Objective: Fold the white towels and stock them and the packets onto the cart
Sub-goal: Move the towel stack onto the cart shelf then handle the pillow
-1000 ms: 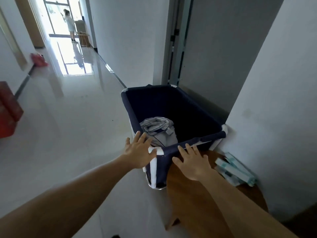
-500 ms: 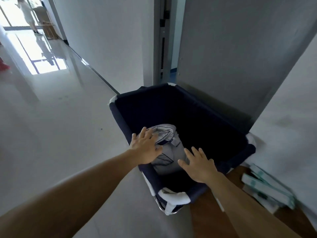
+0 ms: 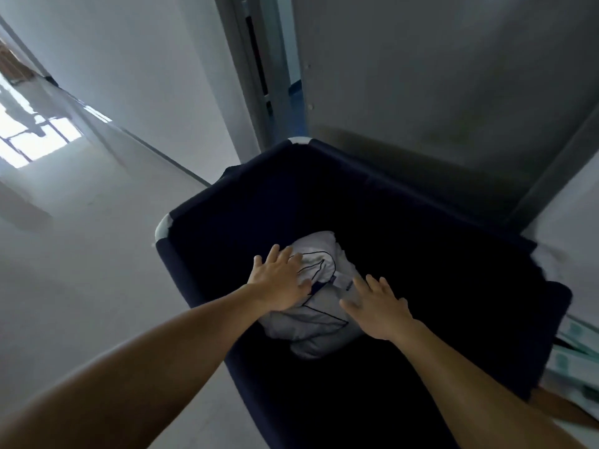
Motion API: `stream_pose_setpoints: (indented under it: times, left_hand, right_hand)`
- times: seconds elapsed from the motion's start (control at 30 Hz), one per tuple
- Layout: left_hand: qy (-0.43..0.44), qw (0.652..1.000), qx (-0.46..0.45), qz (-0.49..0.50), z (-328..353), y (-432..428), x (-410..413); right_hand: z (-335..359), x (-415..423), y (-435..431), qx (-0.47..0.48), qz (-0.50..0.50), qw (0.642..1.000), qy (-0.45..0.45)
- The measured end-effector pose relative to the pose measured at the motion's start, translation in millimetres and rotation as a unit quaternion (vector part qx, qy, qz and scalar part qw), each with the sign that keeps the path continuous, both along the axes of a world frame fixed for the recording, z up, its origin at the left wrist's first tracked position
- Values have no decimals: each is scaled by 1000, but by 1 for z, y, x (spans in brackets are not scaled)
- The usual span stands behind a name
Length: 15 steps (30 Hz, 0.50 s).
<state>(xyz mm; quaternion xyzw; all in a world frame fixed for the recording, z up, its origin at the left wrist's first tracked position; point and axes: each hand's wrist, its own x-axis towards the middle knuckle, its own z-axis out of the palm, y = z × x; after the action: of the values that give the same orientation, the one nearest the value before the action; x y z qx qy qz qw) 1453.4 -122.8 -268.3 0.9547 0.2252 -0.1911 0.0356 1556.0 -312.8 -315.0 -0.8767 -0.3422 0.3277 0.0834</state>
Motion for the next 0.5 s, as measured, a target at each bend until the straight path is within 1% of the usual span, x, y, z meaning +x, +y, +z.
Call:
stream_pose_setpoints:
  times: [0.13,0.3,0.4,0.5]
  left_hand:
    - [20,998,-20,-49,-41,39,49]
    - [44,992,-54,-105,-107,97,118]
    - [58,985,-82,-139,-153,124,159]
    - [83,978,-106,-161,-193,144,183]
  right_hand:
    - [-28,28,19,-30,-64,997,42]
    - [-79,47,47,-52,-175,981,73]
    - [-116,52,70,-39,-251,962,103]
    - [-162,53,99,-16,-325,931,165]
